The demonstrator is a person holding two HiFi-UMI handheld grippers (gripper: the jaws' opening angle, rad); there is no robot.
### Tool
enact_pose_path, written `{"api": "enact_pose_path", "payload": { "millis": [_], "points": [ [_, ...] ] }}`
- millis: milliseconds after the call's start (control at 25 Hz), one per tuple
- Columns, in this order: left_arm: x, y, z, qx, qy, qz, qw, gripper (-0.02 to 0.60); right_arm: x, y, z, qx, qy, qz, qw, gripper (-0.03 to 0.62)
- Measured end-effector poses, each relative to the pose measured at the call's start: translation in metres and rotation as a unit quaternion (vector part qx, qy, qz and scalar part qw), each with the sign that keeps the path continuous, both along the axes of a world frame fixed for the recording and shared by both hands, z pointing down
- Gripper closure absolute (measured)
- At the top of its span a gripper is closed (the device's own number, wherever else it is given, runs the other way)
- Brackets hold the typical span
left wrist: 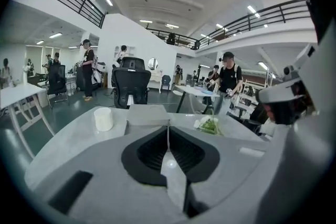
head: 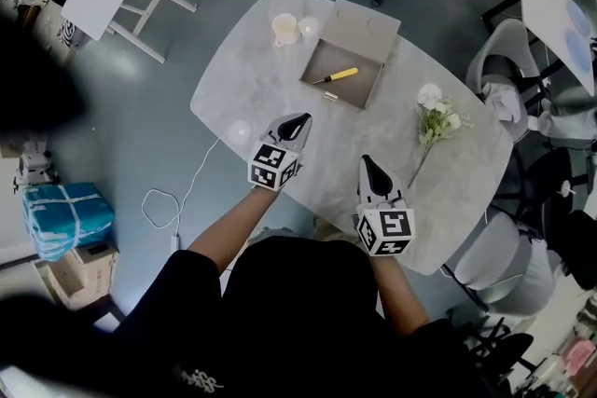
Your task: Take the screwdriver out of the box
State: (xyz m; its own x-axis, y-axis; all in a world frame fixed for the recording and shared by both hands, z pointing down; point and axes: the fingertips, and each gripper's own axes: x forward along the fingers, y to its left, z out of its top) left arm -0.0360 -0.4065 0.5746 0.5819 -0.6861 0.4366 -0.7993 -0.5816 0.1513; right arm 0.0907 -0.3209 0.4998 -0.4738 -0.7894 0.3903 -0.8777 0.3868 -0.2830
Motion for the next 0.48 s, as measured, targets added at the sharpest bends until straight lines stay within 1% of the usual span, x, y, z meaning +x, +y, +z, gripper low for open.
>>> {"api": "enact_pose_path", "payload": {
  "millis": [200, 320, 360, 440, 480],
  "points": [
    [0.015, -0.053, 0.042, -0.011, -0.073, 0.035, 0.9967, 0.561, 0.022, -0.016, 0.028, -0.028, -0.008, 0.015, 0.999, 0.582],
    [0.026, -0.082, 0.06, -0.024, -0.095, 0.057, 0.9935, 0.558, 0.03, -0.023, 0.04, -0.043, -0.01, 0.019, 0.999, 0.582],
    [0.029, -0.093, 0.065, -0.031, -0.1, 0.062, 0.9926, 0.54, 0.033, -0.026, 0.044, -0.047, -0.011, 0.021, 0.999, 0.582],
    [0.036, -0.115, 0.075, -0.041, -0.111, 0.072, 0.9903, 0.459, 0.041, -0.033, 0.052, -0.053, -0.014, 0.029, 0.998, 0.582],
    [0.041, -0.124, 0.081, -0.044, -0.116, 0.079, 0.9891, 0.448, 0.045, -0.034, 0.056, -0.057, -0.015, 0.032, 0.998, 0.582]
  ]
}}
